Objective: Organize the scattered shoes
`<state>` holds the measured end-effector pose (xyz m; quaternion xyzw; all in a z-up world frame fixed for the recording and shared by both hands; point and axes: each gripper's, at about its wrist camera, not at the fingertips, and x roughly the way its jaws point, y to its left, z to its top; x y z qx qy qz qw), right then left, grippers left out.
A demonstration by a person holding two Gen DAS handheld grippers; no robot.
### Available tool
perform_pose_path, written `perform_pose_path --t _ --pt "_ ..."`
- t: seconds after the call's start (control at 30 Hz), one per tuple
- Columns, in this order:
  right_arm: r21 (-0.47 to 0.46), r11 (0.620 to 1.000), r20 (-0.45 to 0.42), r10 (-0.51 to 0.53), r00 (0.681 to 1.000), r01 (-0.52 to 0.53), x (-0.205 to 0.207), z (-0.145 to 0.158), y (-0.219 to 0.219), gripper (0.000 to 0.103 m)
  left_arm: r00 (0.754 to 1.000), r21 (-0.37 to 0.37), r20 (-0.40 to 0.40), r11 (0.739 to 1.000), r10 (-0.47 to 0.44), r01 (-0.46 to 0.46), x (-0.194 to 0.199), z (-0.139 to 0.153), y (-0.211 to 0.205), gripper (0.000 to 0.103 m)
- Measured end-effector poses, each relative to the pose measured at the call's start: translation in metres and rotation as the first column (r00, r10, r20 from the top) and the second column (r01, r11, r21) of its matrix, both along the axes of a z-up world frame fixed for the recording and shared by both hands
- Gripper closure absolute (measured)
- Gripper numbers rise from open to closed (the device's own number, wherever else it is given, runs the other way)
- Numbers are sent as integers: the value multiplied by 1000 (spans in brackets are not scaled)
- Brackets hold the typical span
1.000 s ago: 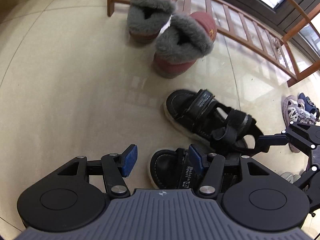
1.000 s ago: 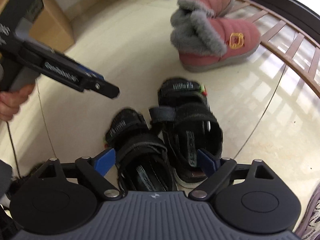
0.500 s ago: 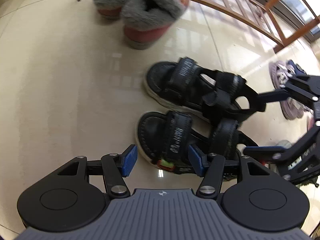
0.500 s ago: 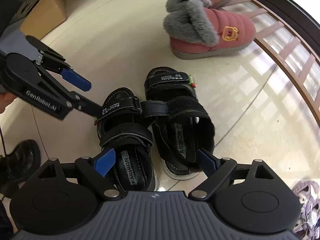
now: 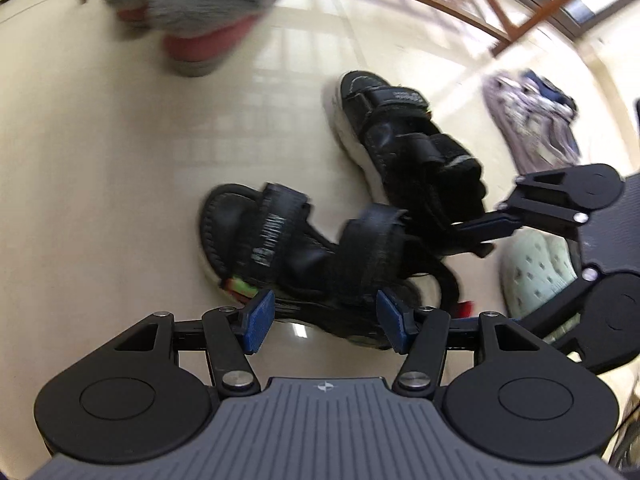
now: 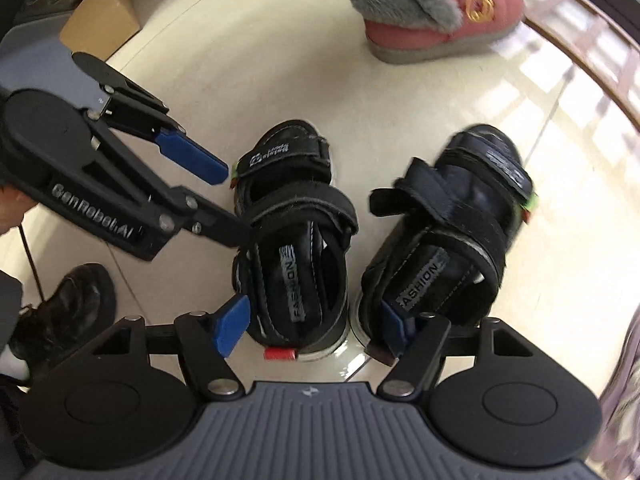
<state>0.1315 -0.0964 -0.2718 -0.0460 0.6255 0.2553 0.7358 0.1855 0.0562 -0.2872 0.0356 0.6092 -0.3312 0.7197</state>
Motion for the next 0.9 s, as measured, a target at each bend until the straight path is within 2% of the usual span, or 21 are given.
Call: perform_pose_path --t 0.17,0.27,0.33,0.37,0.43,0.5,0.7,0.83,0.9 --pt "28 999 -33 -34 999 35 -24 1 -5 26 995 -5 32 995 -97 97 -17 4 -16 44" --pt "42 995 -30 -85 996 87 -38 6 -13 27 993 13 29 994 -113 112 -26 -3 -20 46" --pt "65 988 -30 -140 990 142 -45 12 -23 27 994 28 22 994 -106 105 -28 -8 -21 47" --pt "73 984 -26 -159 987 160 -47 14 -27 26 996 53 14 995 -90 89 -28 -13 -20 53" --pt "76 980 -15 -184 983 185 -53 18 -34 26 998 76 4 995 -68 68 -26 -19 -18 54" --pt "73 979 -9 -191 982 191 -53 19 -37 27 999 67 -25 997 -24 25 -22 -21 -10 54" --pt "46 979 -7 -198 980 198 -48 11 -42 26 1000 142 11 990 14 -15 -13 -17 7 61" --pt "64 974 -1 -217 976 217 -47 13 -44 27 999 121 -13 991 51 -50 -9 -12 25 61" --pt "72 971 8 -229 973 228 -46 15 -46 27 999 74 1 996 41 -41 -11 1 28 61"
